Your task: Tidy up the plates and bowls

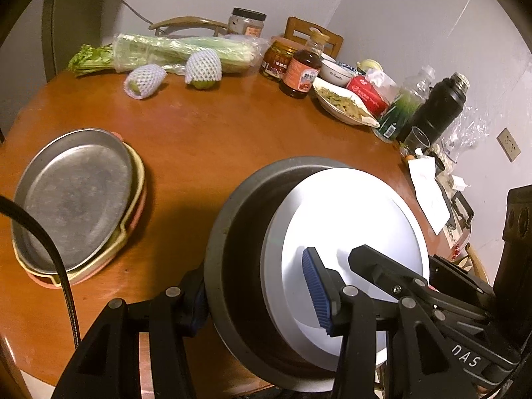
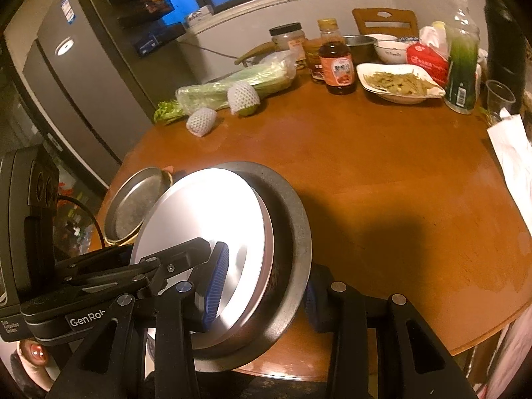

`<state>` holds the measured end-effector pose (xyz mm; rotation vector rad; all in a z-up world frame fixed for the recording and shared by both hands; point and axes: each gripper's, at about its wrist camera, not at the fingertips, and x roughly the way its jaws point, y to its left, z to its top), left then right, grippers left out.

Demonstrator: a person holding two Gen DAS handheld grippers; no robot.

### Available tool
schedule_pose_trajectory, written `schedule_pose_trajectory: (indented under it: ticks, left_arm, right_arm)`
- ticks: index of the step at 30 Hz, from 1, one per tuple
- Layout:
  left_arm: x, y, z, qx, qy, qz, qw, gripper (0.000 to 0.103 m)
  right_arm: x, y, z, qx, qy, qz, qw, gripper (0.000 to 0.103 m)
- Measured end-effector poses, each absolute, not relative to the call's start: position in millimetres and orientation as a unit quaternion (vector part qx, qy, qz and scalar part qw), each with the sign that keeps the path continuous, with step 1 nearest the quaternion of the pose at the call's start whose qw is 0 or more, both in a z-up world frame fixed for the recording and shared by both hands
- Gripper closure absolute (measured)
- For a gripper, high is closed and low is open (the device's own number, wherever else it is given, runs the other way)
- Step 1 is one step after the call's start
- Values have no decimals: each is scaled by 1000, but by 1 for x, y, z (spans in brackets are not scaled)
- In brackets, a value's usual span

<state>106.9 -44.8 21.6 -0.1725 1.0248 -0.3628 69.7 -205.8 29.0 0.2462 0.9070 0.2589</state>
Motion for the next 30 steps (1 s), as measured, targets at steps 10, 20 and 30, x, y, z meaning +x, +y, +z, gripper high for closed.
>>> schedule_pose_trajectory:
  ticks: [10,20,30]
  left_arm:
    - [100,-15,29,-99,474,-158,861,53]
    - [97,16,32,-118,467,-144,864,53]
    - [100,43,34,-131,464,-134,866,53]
  right_arm:
    - [71,-178,39,105,432,141,885,60]
    - [79,-148,40,92,434,157,882,60]
    - [87,-119,44,80,434,169,881,60]
